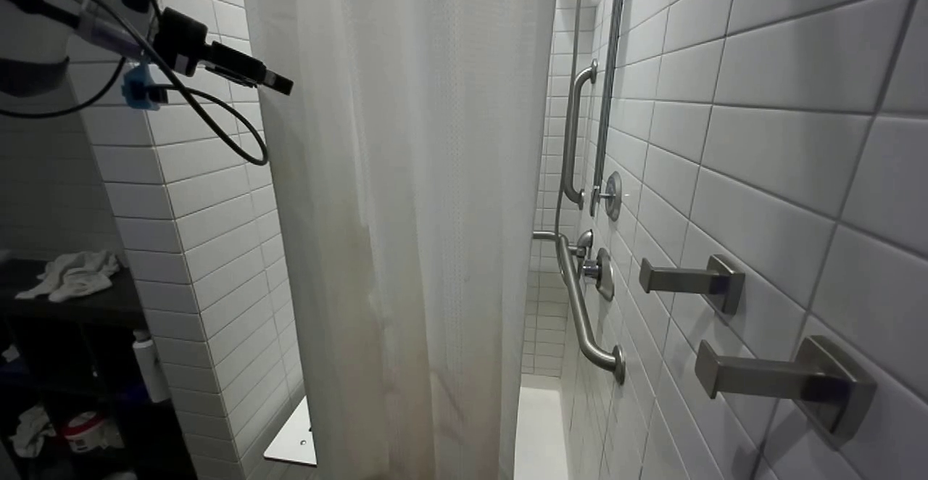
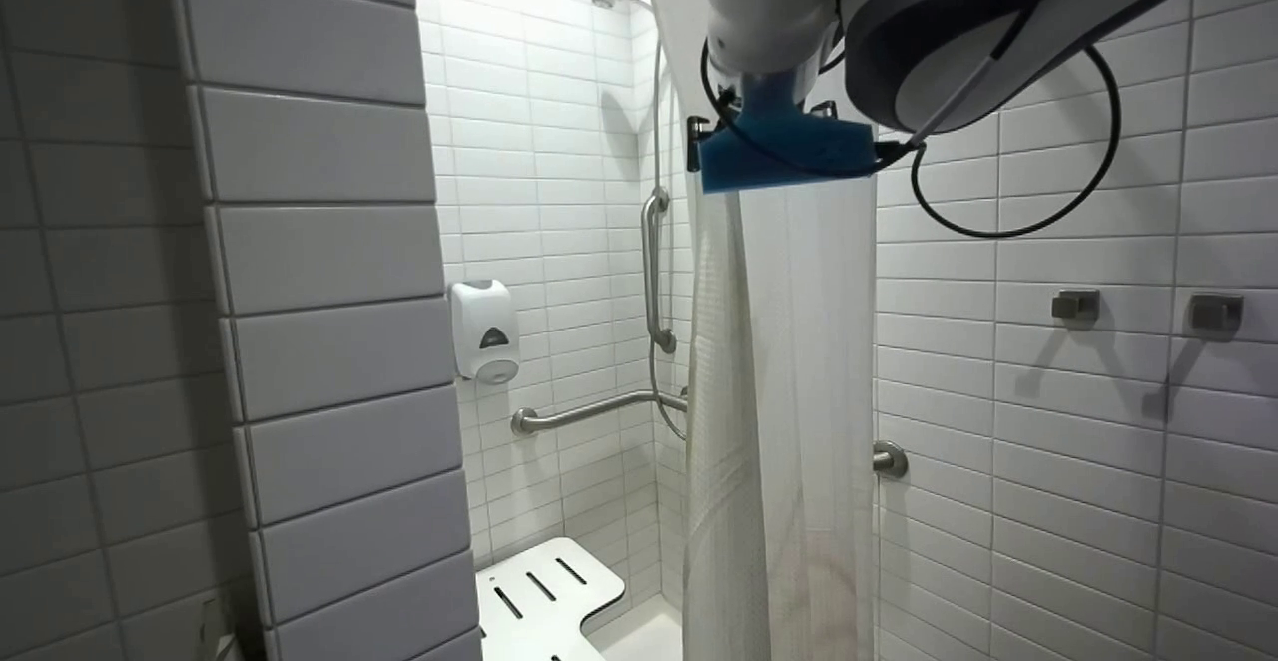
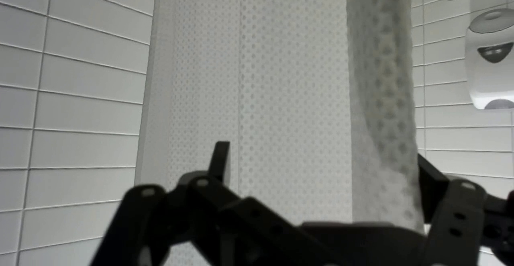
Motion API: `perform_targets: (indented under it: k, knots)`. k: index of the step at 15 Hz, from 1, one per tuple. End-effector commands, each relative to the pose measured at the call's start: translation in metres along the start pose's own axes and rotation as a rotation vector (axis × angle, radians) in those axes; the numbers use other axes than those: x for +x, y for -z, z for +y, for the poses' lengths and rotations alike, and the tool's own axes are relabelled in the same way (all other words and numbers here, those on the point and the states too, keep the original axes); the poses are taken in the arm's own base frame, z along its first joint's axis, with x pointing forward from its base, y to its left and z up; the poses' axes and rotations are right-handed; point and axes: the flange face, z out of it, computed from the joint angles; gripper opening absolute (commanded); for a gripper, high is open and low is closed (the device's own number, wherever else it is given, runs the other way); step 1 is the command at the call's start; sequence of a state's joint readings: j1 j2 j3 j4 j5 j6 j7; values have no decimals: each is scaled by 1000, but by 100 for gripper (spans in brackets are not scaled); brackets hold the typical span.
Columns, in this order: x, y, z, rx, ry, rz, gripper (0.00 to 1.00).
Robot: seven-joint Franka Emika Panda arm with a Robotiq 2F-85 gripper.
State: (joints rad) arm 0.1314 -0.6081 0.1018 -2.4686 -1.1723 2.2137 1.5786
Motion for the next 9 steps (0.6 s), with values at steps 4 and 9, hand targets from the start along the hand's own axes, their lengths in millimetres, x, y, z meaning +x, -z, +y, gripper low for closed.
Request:
perform_targets:
  k: [4, 9]
  knots:
    - [-24, 35, 0, 52, 65, 85, 100]
    - [-36, 50, 0, 75, 88, 127, 100]
